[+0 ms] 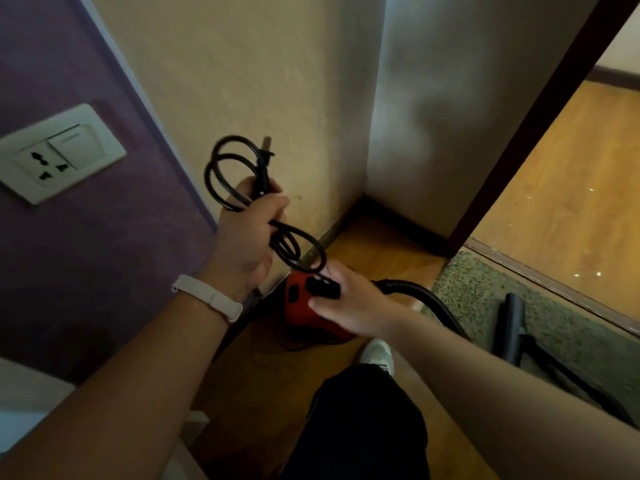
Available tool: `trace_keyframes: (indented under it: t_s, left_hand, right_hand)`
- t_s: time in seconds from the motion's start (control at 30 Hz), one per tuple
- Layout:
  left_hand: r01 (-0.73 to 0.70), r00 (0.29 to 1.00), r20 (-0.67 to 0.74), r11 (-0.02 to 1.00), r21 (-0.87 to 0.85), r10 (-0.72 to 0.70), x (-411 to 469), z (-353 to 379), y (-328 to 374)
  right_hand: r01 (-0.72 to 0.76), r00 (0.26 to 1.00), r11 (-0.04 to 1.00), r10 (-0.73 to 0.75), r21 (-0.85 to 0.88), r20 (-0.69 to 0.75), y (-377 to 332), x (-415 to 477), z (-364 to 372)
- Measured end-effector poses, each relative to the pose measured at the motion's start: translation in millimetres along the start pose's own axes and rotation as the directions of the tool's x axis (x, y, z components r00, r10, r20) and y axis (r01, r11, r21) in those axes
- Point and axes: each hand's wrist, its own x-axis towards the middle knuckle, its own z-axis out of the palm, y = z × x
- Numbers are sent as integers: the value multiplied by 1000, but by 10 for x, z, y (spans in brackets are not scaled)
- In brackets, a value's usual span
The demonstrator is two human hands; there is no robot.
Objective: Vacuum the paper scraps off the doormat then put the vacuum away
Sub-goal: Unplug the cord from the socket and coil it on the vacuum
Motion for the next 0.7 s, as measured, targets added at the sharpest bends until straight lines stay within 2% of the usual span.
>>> trace_keyframes:
  t_s: [0.07, 0.13, 0.2, 0.3, 0.4, 0.47, 0.5, 0.6, 0.7]
  left_hand:
    - [-27, 1000, 5, 997, -79, 28, -1, -17, 138]
    - [-64, 997, -49, 997, -39, 62, 9, -72, 255]
    - [-90, 990, -104, 991, 100, 101, 40, -208, 327]
    - [-94, 993, -30, 910, 403, 116, 48, -430, 264]
    - [-22, 989, 124, 751, 660, -80, -17, -484, 13]
    - [19, 960, 172, 668, 744, -220, -64, -438, -202]
    - [28, 945, 195, 660, 751, -261, -98, -381, -290]
    - [21, 903, 311, 754, 656, -295, -158, -176, -513]
    - [7, 865, 433, 868, 497, -255, -250, 64, -583]
  right_hand:
    - [-48, 998, 999, 49, -20, 45, 21, 12, 170]
    - [-96, 995, 991, 98, 89, -19, 61, 31, 209]
    - [-154, 972, 965, 186, 212, -142, 107, 39, 136]
    - [-185, 933, 933, 266, 309, -243, 118, 10, -73]
    - [-99, 934, 902, 230, 420, -274, -25, 19, -257]
    - [-21, 952, 879, 162, 476, -258, -188, 18, -326]
    - [7, 960, 869, 133, 495, -248, -269, 16, -338]
    - [59, 967, 863, 75, 501, -242, -484, -10, -324]
    - [75, 956, 877, 73, 475, -285, -595, -32, -289]
